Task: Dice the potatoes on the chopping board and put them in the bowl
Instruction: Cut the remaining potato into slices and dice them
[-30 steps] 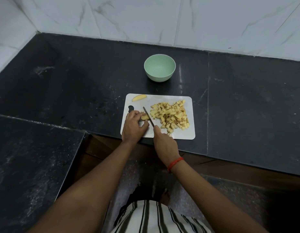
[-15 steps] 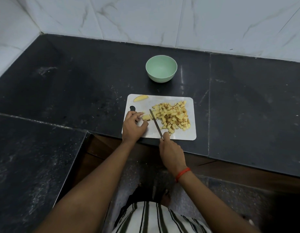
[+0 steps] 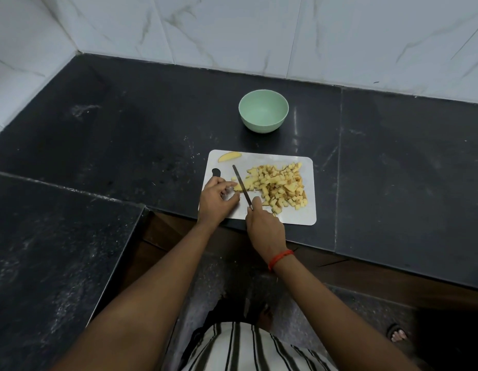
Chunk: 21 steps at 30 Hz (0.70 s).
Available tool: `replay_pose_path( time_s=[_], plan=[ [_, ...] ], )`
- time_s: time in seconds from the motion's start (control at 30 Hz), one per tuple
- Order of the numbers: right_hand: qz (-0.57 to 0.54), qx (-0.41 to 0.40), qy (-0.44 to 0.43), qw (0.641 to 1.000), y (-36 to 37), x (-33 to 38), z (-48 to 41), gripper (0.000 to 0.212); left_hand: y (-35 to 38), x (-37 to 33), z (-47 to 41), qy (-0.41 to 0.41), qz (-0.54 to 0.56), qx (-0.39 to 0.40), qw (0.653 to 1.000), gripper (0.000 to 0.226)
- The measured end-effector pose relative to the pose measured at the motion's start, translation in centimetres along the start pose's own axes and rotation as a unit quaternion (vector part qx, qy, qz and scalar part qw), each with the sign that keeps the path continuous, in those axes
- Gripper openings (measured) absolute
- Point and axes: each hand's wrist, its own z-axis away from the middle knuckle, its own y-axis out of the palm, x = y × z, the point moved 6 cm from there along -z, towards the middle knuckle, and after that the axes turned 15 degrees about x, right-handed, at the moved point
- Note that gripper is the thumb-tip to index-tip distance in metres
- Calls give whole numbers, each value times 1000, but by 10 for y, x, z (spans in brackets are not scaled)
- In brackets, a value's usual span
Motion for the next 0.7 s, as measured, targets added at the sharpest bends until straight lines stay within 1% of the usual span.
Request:
replay_pose_path(
  time_s=[0.07, 0.17, 0.3, 0.43, 0.47, 0.53, 0.6, 0.7],
  plan=[
    [7, 2, 1, 1000, 1, 1, -1, 36, 1, 0, 0, 0, -4, 1, 1000, 28],
    [17, -17, -3, 1000, 3, 3, -3, 29, 0, 0, -1, -3, -10, 0, 1000, 29],
    [18, -51, -8, 999, 1, 6, -2, 41, 1, 0, -1, 4, -22, 6, 1000, 29],
    [19, -57, -12, 998, 1, 6, -3, 37, 1, 1, -1, 2, -23, 6, 1000, 28],
    [26, -51, -12, 998, 1, 6, -3, 33, 1, 1, -1, 2, -23, 6, 1000, 28],
    [42, -14, -12, 999, 3, 5, -4, 29, 1, 1, -1, 1, -18, 8, 1000, 28],
    [50, 14, -12, 999, 3, 7, -3, 32, 2, 2, -2, -1, -16, 9, 1000, 28],
    [61, 23, -15, 998, -1, 8, 5, 35, 2, 2, 0, -4, -12, 6, 1000, 28]
  ],
)
